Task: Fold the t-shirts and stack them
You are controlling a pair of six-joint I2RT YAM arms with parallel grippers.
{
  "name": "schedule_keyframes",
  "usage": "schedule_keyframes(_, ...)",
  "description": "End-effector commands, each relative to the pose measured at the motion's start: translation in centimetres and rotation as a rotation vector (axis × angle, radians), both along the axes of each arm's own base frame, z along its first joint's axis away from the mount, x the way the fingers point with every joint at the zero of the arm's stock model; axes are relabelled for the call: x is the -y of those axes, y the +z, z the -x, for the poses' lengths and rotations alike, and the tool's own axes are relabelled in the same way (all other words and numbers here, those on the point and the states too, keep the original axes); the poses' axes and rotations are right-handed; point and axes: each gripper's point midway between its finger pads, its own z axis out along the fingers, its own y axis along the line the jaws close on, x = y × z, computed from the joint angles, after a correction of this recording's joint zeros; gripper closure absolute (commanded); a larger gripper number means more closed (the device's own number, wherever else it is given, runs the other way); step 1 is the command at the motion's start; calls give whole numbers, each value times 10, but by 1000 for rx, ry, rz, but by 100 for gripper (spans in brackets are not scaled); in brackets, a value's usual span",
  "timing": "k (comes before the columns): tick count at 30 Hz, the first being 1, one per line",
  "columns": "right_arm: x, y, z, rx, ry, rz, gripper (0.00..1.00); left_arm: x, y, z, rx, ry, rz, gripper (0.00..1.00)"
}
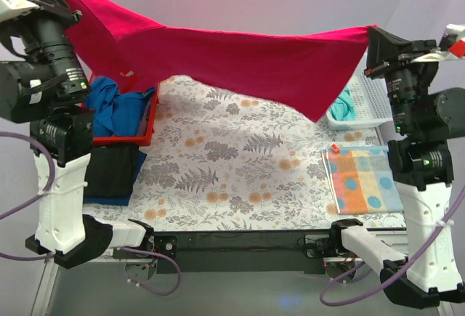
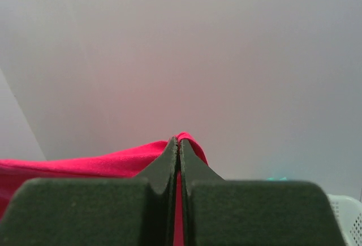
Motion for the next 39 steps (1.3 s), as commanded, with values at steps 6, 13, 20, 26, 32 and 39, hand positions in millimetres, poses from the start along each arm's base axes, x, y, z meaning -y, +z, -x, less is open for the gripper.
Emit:
schedule_keyframes(6,6,47,64,184,32,-1,99,6,18,12,52,-70,-2,100)
schedule_keyframes(13,33,-43,-3,-39,-155,-123,99,39,-53,-82,-132,-25,-58,100)
schedule_keyframes(20,35,-243,-89,-428,-269,-224,99,84,-228,-205,-436,9,-126,100)
schedule_keyframes(26,22,-314,-166,-572,-297,-137,99,86,-353,-290,-562,58,-126,100)
schedule_keyframes(32,12,-345,-254,-652,-248,-71,99,65,-445,-371,-658,63,-32,100)
schedule_keyframes(39,3,-388,-334,-707,-154,-122,99,52,-468,-430,-644,18,1,100)
